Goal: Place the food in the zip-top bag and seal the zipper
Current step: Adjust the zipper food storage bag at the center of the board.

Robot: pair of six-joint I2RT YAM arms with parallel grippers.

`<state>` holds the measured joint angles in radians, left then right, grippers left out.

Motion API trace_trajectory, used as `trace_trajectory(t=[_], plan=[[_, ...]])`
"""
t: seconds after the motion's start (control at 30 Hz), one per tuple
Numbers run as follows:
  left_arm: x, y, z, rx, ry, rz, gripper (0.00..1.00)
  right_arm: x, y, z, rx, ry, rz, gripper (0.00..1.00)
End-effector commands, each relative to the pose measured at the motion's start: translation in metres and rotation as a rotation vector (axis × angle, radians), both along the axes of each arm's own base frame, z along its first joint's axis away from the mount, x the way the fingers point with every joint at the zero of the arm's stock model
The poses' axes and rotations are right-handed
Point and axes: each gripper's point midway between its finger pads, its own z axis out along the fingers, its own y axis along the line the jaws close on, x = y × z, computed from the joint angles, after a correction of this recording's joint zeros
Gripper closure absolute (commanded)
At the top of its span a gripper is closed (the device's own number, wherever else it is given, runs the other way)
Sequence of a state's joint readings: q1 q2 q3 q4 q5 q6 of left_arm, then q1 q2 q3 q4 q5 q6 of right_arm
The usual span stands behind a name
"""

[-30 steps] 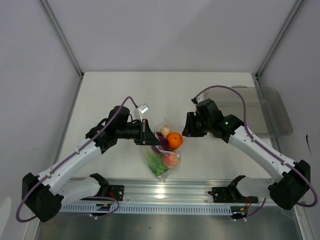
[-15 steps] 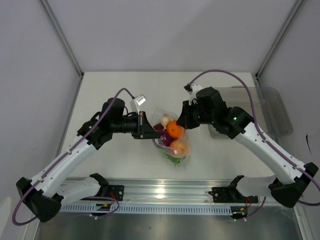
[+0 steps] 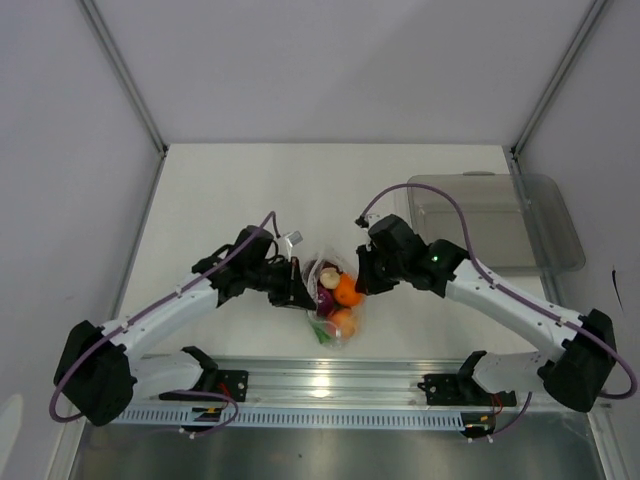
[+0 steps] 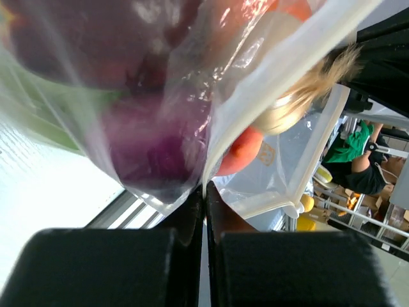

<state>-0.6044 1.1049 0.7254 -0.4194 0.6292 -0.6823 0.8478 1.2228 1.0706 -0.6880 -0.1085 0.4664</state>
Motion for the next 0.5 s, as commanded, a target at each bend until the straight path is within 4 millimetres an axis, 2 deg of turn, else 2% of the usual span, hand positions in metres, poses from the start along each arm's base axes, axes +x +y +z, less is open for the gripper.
trace_trajectory(t=[0.0, 0.03, 0.07, 0.17, 0.2, 0.23, 0.3, 0.33, 0.37, 0.4, 0.43, 0.47], plan=[[0.023, -0.014, 0.051, -0.092, -0.140, -0.005, 0.99, 0.017, 0.013, 0.039, 0.022, -0.111, -0.005, 1.00], [0.024, -0.014, 0.063, -0.100, -0.161, -0.007, 0.99, 0.019, 0.015, 0.052, 0.022, -0.147, 0.000, 1.00], [0.030, -0.017, 0.109, -0.157, -0.255, -0.007, 0.99, 0.021, 0.017, 0.082, 0.045, -0.214, -0.002, 1.00], [0.022, -0.014, 0.146, -0.196, -0.303, -0.010, 0.99, 0.017, 0.015, 0.125, 0.118, -0.289, 0.013, 1.00], [0.018, -0.012, 0.173, -0.236, -0.358, -0.010, 0.99, 0.013, 0.015, 0.132, 0.142, -0.290, 0.013, 1.00], [0.015, -0.010, 0.176, -0.242, -0.361, -0.009, 0.99, 0.011, 0.014, 0.136, 0.159, -0.292, 0.015, 1.00], [0.009, -0.007, 0.170, -0.250, -0.352, -0.002, 0.99, 0.007, 0.011, 0.133, 0.187, -0.294, 0.006, 1.00], [0.009, -0.007, 0.149, -0.226, -0.318, 0.004, 0.99, 0.006, 0.011, 0.127, 0.191, -0.283, -0.004, 1.00], [0.011, -0.007, 0.141, -0.225, -0.306, 0.012, 0.99, 0.008, 0.011, 0.122, 0.200, -0.280, -0.015, 1.00], [0.011, -0.008, 0.129, -0.216, -0.284, 0.013, 0.99, 0.003, 0.011, 0.100, 0.180, -0.235, -0.004, 1.00], [0.007, -0.007, 0.081, -0.158, -0.183, 0.009, 0.99, 0.001, 0.014, 0.088, 0.185, -0.194, -0.006, 1.00], [0.010, -0.010, 0.071, -0.168, -0.172, 0.012, 0.99, 0.003, 0.019, 0.081, 0.206, -0.184, -0.004, 1.00]])
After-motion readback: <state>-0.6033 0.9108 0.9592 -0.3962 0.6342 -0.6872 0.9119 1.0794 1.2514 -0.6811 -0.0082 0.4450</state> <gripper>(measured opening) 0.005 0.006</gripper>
